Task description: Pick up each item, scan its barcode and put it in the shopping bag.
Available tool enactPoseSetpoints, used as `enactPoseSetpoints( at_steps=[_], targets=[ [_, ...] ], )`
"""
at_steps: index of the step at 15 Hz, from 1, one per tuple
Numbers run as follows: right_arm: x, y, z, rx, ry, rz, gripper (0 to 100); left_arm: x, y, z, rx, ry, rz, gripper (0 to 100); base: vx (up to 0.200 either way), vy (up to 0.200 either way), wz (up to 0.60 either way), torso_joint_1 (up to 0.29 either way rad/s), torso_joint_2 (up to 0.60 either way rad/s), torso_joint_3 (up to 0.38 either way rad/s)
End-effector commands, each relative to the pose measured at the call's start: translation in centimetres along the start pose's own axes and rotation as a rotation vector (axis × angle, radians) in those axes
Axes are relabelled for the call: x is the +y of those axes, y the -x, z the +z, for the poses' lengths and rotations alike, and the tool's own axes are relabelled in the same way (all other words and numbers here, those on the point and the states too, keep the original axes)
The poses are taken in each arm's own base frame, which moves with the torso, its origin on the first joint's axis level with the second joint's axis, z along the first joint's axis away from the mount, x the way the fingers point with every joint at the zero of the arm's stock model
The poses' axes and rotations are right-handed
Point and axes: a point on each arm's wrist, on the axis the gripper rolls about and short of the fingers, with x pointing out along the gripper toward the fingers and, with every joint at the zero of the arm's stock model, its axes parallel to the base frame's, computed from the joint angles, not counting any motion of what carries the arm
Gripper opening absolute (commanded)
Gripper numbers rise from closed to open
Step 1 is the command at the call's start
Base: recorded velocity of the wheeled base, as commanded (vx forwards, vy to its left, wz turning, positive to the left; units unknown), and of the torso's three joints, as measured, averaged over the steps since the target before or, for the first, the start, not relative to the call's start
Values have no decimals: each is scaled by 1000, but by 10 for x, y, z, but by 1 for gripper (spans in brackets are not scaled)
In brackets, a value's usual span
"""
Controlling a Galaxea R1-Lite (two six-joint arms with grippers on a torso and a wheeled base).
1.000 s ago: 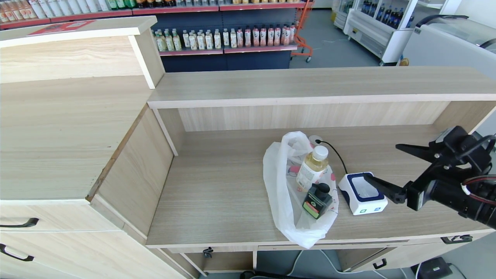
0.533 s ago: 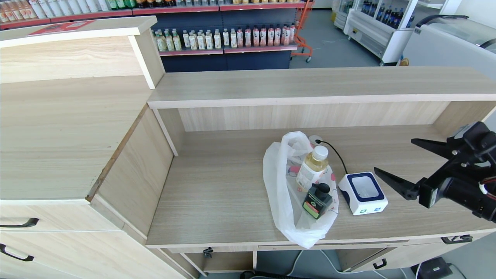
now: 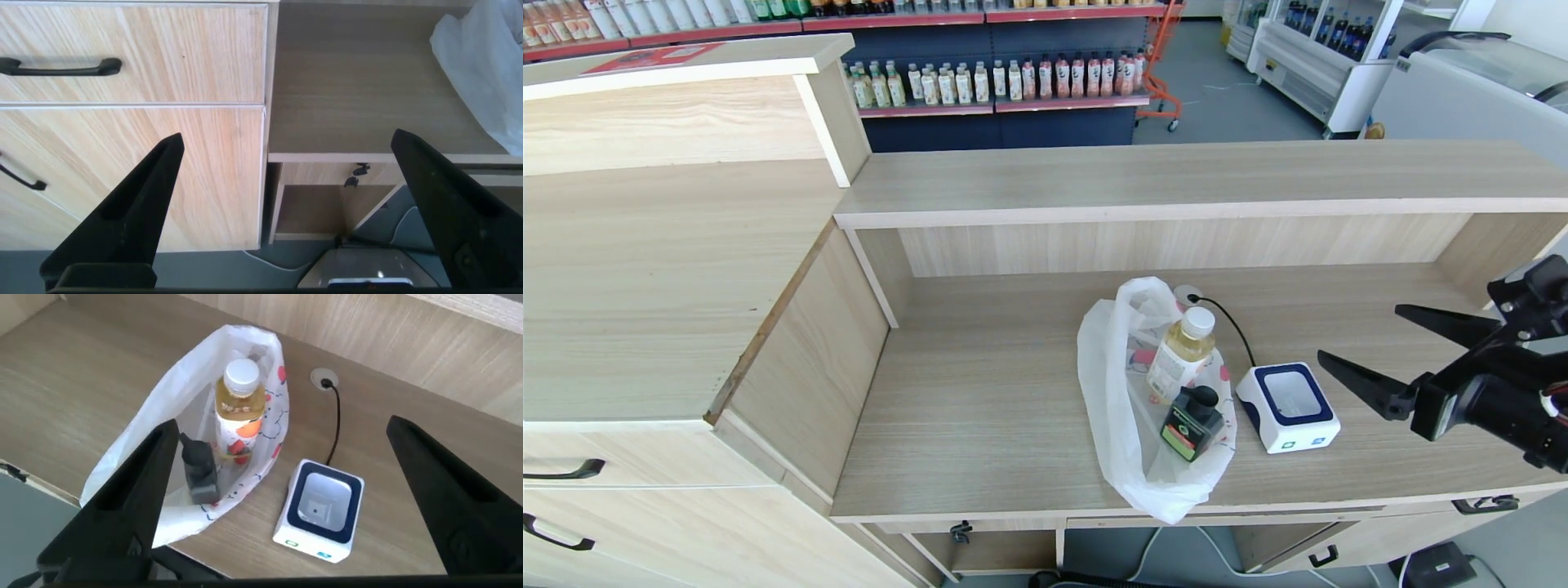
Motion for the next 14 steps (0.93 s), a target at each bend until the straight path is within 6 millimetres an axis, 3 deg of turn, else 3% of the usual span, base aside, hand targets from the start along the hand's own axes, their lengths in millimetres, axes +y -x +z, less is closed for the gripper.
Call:
enactPoseSetpoints(
  at_steps=[1, 5, 8, 14],
  targets=[
    [-3, 7, -11, 44, -32, -31, 100, 0, 0, 0, 0, 1, 0, 100, 0, 0, 0, 0, 0, 0],
    [-12, 27, -25, 89, -105, -129, 100, 0, 0, 0, 0, 1, 0, 100, 0, 0, 0, 0, 0, 0],
    [-24, 60, -23, 69, -164, -365, 100, 0, 0, 0, 0, 1, 0, 100, 0, 0, 0, 0, 0, 0],
    [-15, 82, -35, 83, -214, -421, 100, 0, 0, 0, 0, -1, 0, 100, 0, 0, 0, 0, 0, 0]
  ],
)
